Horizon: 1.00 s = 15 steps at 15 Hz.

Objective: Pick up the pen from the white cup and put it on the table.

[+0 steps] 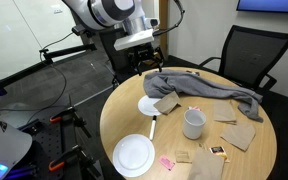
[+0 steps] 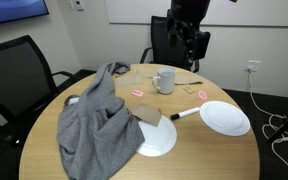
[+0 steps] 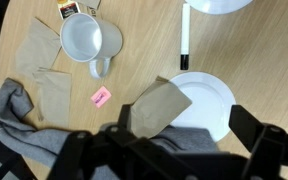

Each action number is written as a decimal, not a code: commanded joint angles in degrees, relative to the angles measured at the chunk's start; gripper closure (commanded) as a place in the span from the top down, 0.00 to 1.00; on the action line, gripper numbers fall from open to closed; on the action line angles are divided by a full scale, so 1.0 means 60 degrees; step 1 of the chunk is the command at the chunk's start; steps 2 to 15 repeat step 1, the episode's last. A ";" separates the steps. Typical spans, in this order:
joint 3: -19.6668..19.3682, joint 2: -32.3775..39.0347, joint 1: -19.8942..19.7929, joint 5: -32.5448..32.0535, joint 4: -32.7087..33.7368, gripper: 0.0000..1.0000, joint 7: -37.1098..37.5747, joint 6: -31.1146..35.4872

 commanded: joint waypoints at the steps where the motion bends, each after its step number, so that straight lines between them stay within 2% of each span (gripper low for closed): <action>1: 0.0091 -0.0005 -0.0088 -0.0022 0.0009 1.00 0.0008 -0.0027; 15: 0.0091 -0.0005 -0.0088 -0.0022 0.0009 1.00 0.0008 -0.0027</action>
